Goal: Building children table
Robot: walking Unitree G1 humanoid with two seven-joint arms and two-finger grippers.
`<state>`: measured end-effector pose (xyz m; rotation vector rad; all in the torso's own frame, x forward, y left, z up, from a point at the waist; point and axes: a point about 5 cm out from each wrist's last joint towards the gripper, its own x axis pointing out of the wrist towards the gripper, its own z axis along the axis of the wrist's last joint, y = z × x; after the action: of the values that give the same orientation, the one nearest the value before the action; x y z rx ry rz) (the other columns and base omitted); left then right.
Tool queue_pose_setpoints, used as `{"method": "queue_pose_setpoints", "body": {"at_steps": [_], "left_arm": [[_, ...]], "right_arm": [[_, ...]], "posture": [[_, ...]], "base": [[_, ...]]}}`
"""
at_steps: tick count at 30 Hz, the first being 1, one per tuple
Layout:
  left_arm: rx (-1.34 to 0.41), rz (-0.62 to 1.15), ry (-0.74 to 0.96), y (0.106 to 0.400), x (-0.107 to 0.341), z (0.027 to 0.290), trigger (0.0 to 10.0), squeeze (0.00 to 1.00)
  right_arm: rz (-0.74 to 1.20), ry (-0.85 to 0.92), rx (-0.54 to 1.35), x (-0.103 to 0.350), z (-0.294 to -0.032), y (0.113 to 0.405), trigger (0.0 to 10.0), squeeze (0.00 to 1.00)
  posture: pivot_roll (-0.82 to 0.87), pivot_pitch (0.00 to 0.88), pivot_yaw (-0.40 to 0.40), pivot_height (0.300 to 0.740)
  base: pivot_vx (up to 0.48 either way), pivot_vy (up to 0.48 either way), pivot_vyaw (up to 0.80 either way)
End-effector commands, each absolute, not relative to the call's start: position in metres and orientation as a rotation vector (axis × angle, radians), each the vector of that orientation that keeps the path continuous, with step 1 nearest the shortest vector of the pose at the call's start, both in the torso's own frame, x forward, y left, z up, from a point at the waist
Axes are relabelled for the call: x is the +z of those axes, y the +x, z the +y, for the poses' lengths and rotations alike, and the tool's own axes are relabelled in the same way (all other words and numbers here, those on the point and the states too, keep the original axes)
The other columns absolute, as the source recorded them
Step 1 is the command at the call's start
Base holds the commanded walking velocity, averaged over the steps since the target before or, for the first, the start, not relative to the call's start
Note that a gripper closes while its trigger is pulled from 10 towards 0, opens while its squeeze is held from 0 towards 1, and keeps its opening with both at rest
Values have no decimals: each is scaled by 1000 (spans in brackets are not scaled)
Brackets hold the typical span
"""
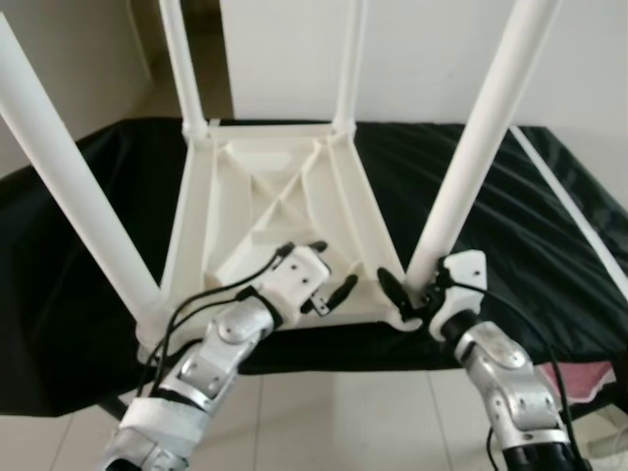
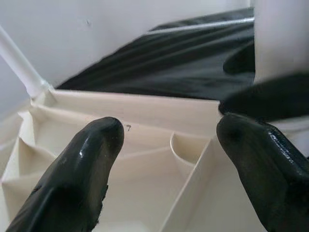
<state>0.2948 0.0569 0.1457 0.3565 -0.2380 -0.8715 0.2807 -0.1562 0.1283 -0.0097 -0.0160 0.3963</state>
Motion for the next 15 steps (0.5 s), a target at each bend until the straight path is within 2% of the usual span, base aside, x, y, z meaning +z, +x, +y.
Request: {"method": "queue_pose_setpoints", "body": {"at_steps": [1, 2, 4, 5, 8, 9, 15], "left_arm": [[-797, -277, 349, 299, 148, 61, 10000, 0], [-802, -300, 327, 298, 152, 63, 10000, 0], [-803, -308, 318, 298, 154, 64, 10000, 0], [-813, -315, 300, 297, 154, 66, 10000, 0], [-819, -318, 291, 296, 155, 66, 10000, 0], [-824, -328, 299, 295, 155, 66, 10000, 0], [-849, -319, 263, 287, 152, 58, 10000, 0]], "right_arm": [[-11, -41, 402, 127, -155, 285, 10000, 0], [-11, -59, 400, 128, -160, 286, 7137, 0], [-13, -65, 399, 129, -162, 287, 7137, 0], [-15, -75, 384, 130, -167, 289, 1373, 0], [-15, -79, 374, 130, -170, 289, 1373, 0], [-12, -89, 359, 130, -175, 290, 0, 0], [7, -108, 321, 127, -176, 287, 0, 0]], "posture": [[-19, 28, -17, 740], [-20, 31, -19, 740], [-20, 31, -19, 740], [-17, 33, -24, 740], [-17, 33, -24, 740], [-15, 34, -28, 740], [-15, 34, -34, 740]], "base": [[0, 0, 0], [0, 0, 0], [0, 0, 0], [0, 0, 0], [0, 0, 0], [0, 0, 0], [0, 0, 0]]}}
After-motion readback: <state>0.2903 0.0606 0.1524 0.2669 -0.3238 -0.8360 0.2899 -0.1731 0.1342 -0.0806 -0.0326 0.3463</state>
